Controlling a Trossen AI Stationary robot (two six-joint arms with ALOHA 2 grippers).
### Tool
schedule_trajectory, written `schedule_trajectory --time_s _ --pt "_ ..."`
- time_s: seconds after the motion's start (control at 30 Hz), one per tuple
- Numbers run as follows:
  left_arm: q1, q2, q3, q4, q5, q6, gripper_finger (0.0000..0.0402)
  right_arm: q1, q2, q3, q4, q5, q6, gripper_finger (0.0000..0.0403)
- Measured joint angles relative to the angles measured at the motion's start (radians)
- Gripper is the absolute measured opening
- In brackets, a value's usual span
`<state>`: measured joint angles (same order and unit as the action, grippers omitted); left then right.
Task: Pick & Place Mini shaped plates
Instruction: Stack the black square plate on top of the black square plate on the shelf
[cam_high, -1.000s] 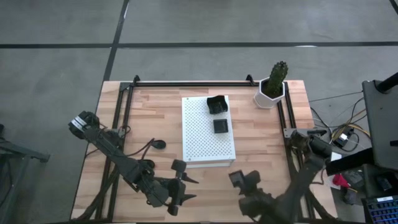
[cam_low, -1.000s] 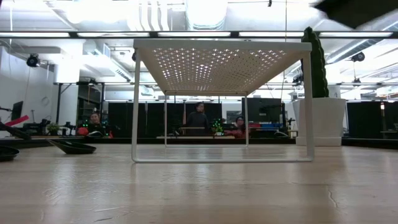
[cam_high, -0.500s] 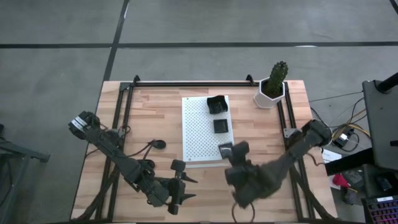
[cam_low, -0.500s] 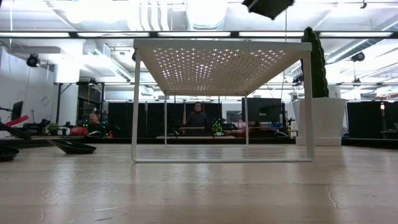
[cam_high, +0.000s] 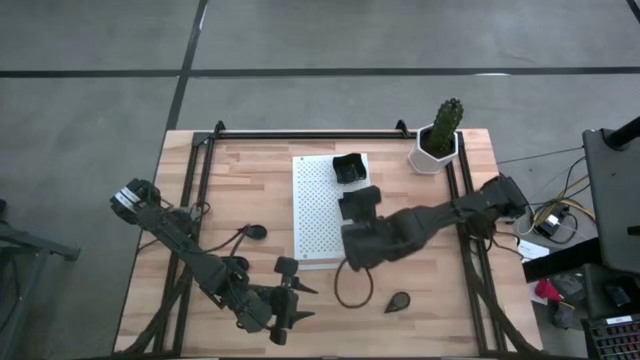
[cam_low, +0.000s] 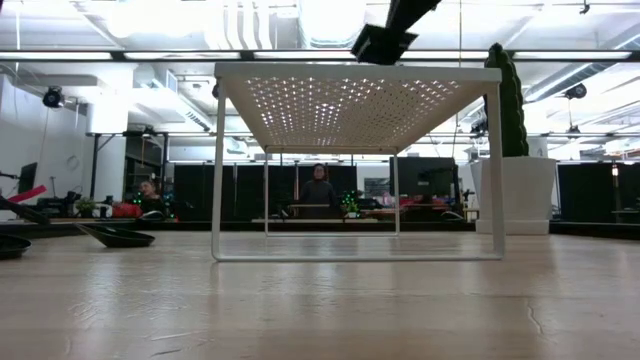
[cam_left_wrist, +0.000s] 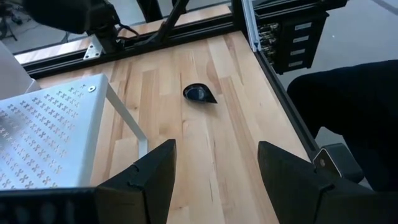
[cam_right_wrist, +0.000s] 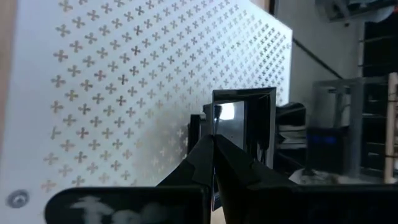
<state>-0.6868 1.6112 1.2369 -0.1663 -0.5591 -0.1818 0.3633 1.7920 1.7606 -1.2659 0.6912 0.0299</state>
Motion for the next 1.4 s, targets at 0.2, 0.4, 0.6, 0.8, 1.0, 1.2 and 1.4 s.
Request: schedule_trajectory --time_s 0.2,0.4,0.6,0.8,1.0,1.2,1.4 --pt "-0.001 0.000 0.000 -0.018 0.000 -0.014 0.0220 -0.038 -0.009 -0.015 -0.001 -0.018 -0.008 0.0008" --pt "-0.002 0.000 0.000 -0.028 0.000 -0.019 0.0220 -0.057 -0.012 -0.073 0.031 -0.030 -0.007 0.0008" --pt "-0.002 0.000 0.000 -0.028 0.000 -0.027 0.0220 -0.067 -0.017 -0.134 0.078 -0.038 -0.005 0.0008" --pt "-0.002 0.000 0.000 -0.028 0.000 -0.028 0.0220 -0.086 -0.018 -0.159 0.082 -0.036 0.028 0.0008" --pt "-0.002 0.000 0.000 -0.028 0.000 -0.028 0.0220 -0.090 -0.023 -0.159 0.095 -0.015 0.025 0.0008" --pt "-0.002 0.000 0.000 -0.029 0.000 -0.028 0.0220 -0.089 -0.044 -0.159 0.103 -0.008 0.022 0.0008" --pt "-0.002 0.000 0.000 -0.028 0.000 -0.028 0.0220 -0.102 -0.051 -0.159 0.122 -0.008 0.010 0.0008"
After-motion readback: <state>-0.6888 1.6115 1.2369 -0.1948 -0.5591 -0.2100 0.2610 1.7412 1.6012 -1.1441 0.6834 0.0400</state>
